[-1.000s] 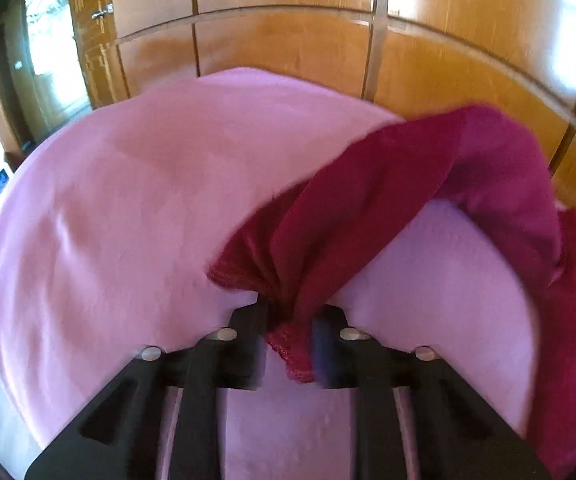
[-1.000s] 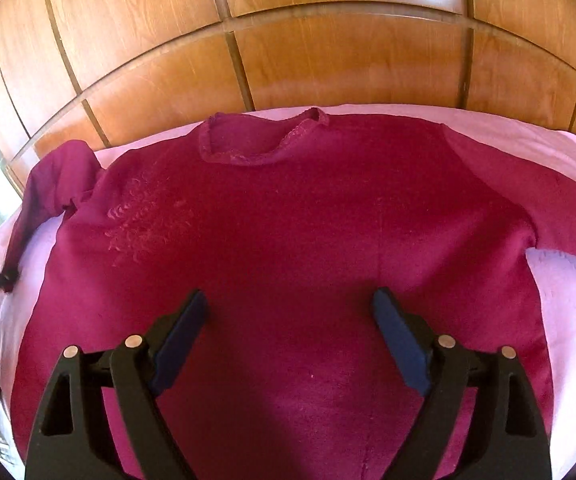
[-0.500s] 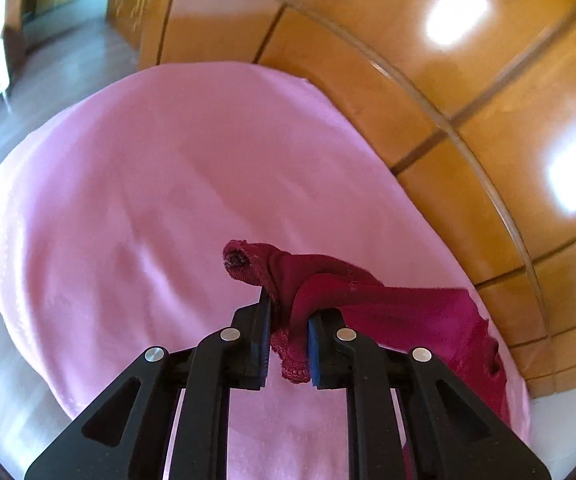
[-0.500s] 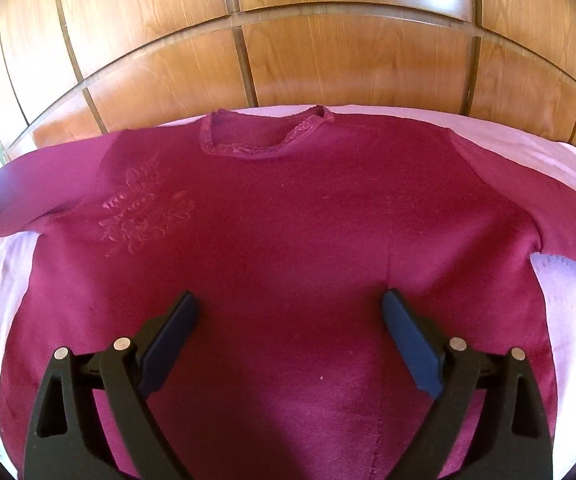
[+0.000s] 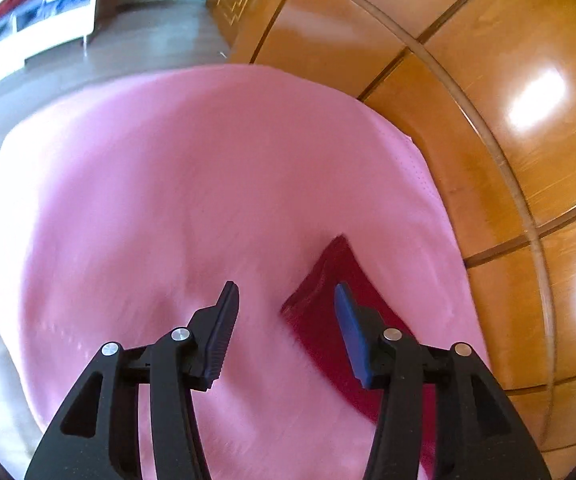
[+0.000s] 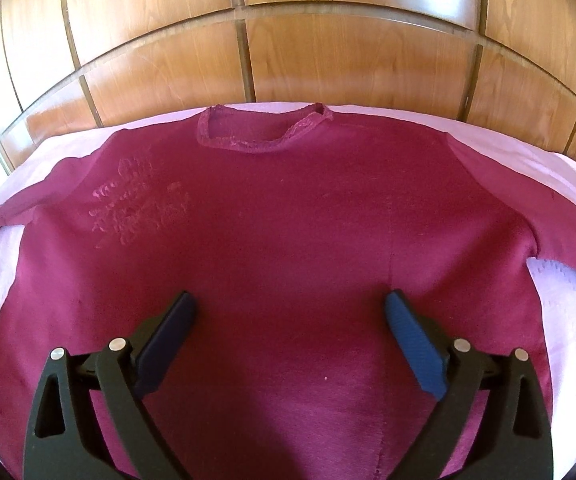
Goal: Fold small clothes
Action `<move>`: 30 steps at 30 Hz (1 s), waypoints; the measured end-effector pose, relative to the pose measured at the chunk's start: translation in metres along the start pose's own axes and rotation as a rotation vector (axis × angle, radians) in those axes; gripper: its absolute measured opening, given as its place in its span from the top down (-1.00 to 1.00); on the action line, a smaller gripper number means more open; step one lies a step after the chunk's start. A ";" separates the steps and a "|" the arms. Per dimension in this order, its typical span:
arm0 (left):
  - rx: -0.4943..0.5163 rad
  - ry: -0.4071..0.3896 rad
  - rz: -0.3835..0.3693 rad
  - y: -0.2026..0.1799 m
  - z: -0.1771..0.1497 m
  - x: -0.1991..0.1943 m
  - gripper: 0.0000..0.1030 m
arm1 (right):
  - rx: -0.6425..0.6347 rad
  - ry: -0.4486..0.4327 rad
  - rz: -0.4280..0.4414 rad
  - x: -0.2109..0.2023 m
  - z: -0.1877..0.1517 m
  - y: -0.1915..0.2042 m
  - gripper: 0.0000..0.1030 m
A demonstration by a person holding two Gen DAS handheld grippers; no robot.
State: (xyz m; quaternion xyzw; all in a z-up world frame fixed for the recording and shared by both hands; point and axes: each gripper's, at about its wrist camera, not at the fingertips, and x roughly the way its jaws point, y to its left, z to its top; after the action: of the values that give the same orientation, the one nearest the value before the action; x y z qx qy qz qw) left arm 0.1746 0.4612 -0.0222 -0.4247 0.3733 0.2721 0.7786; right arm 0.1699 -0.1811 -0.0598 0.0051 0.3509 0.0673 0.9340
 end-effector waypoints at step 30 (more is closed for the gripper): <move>0.201 -0.049 -0.094 -0.034 -0.093 0.013 0.27 | -0.010 0.006 -0.018 0.003 0.002 0.002 -0.95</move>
State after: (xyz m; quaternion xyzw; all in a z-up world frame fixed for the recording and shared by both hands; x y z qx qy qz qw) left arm 0.1747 0.3658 -0.0511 -0.3548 0.3590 0.2070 0.8381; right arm 0.1728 -0.1788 -0.0602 -0.0030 0.3532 0.0605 0.9336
